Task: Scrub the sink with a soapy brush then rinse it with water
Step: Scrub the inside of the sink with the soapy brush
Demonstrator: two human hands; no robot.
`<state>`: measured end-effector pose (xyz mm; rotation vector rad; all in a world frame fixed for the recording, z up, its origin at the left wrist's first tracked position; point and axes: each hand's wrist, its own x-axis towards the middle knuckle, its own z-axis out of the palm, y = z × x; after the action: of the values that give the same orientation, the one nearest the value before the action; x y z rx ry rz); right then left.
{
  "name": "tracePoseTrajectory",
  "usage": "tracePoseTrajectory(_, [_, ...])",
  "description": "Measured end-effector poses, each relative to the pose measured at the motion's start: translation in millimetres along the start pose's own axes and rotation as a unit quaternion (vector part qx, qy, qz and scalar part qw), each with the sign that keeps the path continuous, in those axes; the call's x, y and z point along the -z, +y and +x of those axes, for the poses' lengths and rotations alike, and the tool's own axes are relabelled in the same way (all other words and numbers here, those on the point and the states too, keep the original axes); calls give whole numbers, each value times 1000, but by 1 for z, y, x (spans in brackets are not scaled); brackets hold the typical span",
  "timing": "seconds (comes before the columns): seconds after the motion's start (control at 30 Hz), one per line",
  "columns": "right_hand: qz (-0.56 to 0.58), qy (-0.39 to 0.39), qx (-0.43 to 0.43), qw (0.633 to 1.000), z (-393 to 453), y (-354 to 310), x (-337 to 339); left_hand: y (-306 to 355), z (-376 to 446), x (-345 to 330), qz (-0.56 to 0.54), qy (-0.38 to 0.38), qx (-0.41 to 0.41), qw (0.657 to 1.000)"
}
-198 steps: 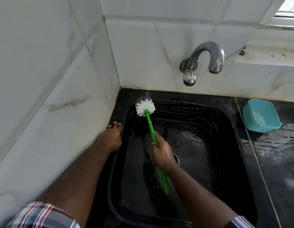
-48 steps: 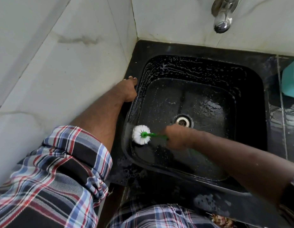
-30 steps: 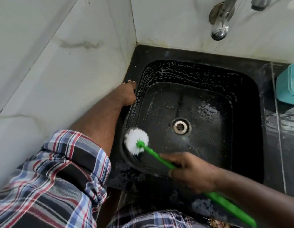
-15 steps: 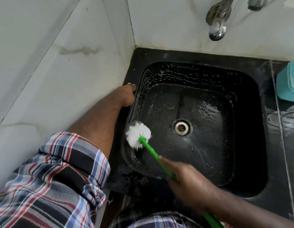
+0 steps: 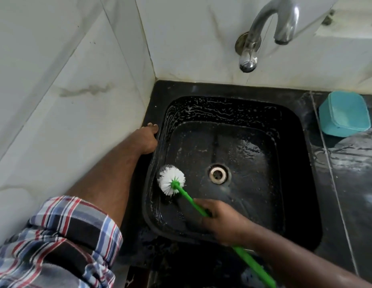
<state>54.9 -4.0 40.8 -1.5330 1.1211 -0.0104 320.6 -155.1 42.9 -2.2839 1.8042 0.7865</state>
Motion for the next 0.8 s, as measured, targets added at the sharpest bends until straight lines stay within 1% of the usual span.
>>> tracePoseTrajectory(0.03, [113, 13, -25, 993, -4, 6, 6, -1, 0, 1, -1, -3, 0, 1000])
tracePoseTrajectory(0.07, [220, 46, -51, 973, -5, 12, 12, -1, -1, 2, -4, -9, 3, 1000])
tracePoseTrajectory(0.1, [303, 86, -64, 947, -5, 15, 16, -1, -1, 4, -11, -16, 8, 1000])
tracePoseTrajectory(0.13, [360, 117, -66, 923, -3, 15, 19, 1, -4, 7, -16, -18, 15, 1000])
tracePoseTrajectory(0.17, [411, 134, -62, 899, -1, 14, 21, 7, -8, 10, -17, 2, 21, 1000])
tracePoseTrajectory(0.23, [493, 153, -38, 856, 3, 11, 27, 30, -16, 13, -28, 89, 3, 996])
tracePoseTrajectory(0.27, [515, 167, -29, 841, 6, 10, 31, 48, -25, 12, -45, 108, -16, 993])
tracePoseTrajectory(0.3, [523, 187, -25, 831, 8, 10, 37, 66, -37, 7, -85, 81, -32, 993])
tracePoseTrajectory(0.33, [521, 209, -28, 827, 8, 9, 42, 85, -53, -1, -155, 0, -38, 987])
tracePoseTrajectory(0.37, [524, 230, -28, 820, 9, 9, 46, 101, -71, -11, -238, -115, -34, 964])
tracePoseTrajectory(0.4, [530, 245, -27, 811, 10, 9, 51, 115, -92, -22, -302, -225, -32, 926])
tracePoseTrajectory(0.43, [538, 255, -28, 803, 8, 9, 55, 127, -110, -33, -344, -300, -43, 889])
tracePoseTrajectory(0.47, [542, 264, -34, 797, 7, 11, 59, 135, -123, -45, -387, -337, -59, 856])
tracePoseTrajectory(0.5, [546, 268, -38, 793, 2, 12, 62, 142, -131, -58, -433, -345, -71, 830])
tracePoseTrajectory(0.57, [547, 282, -45, 787, -8, 22, 68, 156, -131, -82, -496, -327, -55, 803])
tracePoseTrajectory(0.6, [545, 293, -45, 784, -15, 28, 72, 165, -127, -91, -507, -314, -37, 801])
tracePoseTrajectory(0.63, [539, 308, -50, 782, -24, 35, 76, 175, -120, -100, -506, -293, -19, 811])
tracePoseTrajectory(0.7, [521, 334, -71, 782, -43, 52, 85, 200, -104, -111, -467, -228, -8, 854])
tracePoseTrajectory(0.73, [516, 344, -82, 780, -52, 60, 89, 215, -95, -114, -438, -202, -23, 876])
tracePoseTrajectory(0.77, [516, 350, -91, 776, -61, 68, 92, 230, -86, -117, -414, -185, -47, 890])
tracePoseTrajectory(0.8, [519, 353, -98, 772, -67, 77, 94, 245, -78, -119, -403, -172, -70, 896])
